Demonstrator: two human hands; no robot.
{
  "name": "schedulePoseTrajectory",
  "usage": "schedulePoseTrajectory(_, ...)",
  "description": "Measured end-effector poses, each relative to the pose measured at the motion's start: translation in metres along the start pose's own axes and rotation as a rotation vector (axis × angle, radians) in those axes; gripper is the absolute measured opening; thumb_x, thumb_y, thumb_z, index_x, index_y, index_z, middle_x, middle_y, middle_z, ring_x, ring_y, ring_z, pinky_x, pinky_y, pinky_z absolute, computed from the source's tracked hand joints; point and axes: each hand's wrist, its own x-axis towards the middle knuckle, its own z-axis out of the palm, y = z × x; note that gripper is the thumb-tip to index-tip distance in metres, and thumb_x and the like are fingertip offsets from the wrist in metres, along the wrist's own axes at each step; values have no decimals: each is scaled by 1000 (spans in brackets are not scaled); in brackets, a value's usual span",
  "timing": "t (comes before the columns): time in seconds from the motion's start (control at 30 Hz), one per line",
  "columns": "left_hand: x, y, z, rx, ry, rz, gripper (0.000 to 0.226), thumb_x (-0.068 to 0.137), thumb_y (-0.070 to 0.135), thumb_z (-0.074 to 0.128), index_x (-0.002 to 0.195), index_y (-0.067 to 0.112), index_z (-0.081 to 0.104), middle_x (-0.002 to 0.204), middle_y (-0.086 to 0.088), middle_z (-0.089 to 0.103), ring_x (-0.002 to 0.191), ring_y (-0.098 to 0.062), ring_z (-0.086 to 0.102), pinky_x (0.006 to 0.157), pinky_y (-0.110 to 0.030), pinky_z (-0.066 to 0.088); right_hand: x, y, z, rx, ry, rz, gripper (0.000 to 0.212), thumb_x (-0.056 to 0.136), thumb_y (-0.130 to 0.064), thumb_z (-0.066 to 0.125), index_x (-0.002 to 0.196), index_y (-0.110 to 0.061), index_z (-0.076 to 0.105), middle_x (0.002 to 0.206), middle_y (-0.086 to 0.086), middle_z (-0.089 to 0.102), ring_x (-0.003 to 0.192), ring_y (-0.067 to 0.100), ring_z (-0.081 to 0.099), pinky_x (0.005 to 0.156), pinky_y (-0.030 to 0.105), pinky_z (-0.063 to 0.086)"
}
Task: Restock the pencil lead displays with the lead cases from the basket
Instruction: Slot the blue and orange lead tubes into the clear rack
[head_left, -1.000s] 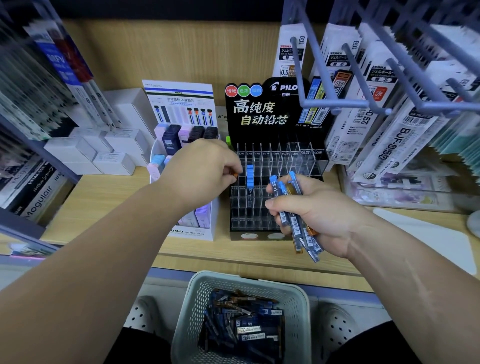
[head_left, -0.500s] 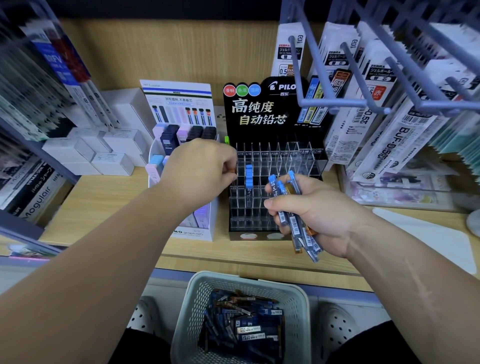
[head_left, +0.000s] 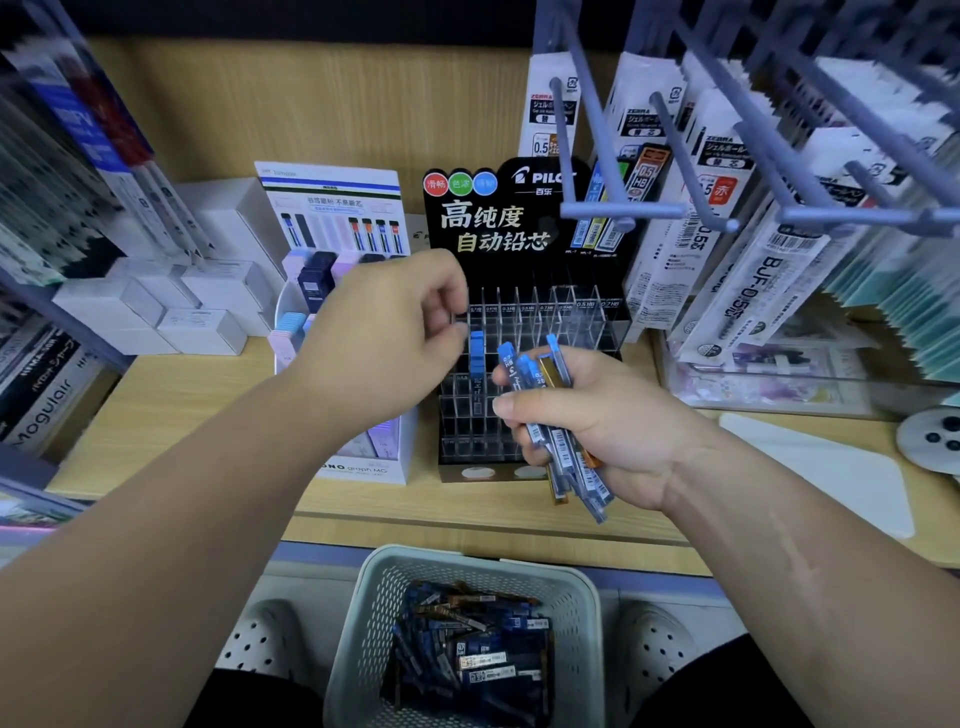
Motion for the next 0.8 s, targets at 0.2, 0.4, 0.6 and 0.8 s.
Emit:
schedulePoseTrajectory(0.2, -9, 30, 3, -576, -249, -328, 9, 90, 12, 70, 83, 15, 75, 61, 3, 67, 45, -8, 47, 46, -17, 39, -1, -2, 4, 4, -51, -29, 19, 87, 2, 71, 99, -9, 61, 67, 2, 61, 57, 14, 55, 54, 26, 46)
schedulePoseTrajectory(0.4, -3, 23, -5, -865, -223, -542, 7, 89, 6, 69, 84, 9, 72, 60, 0, 64, 47, -11, 50, 42, -20, 39, -4, -5, 2, 85, -56, -26, 23, 73, -18, 76, 91, -13, 63, 68, 3, 63, 59, 14, 55, 54, 23, 45)
schedulePoseTrajectory(0.6, -5, 24, -3, -941, -236, -569, 7, 84, 3, 71, 91, 1, 72, 65, -7, 68, 56, -15, 63, 52, -22, 53, -3, -3, 2, 111, -58, -20, 26, 69, -19, 76, 90, -13, 62, 69, 4, 63, 59, 13, 57, 54, 23, 45)
schedulePoseTrajectory(0.8, -1, 25, -11, -988, -89, -554, 8, 88, -1, 66, 85, 5, 70, 62, -6, 67, 55, -13, 63, 53, -21, 53, 1, -3, 3, 318, 11, -39, 23, 73, -21, 77, 90, -13, 65, 71, 4, 62, 59, 13, 54, 51, 21, 44)
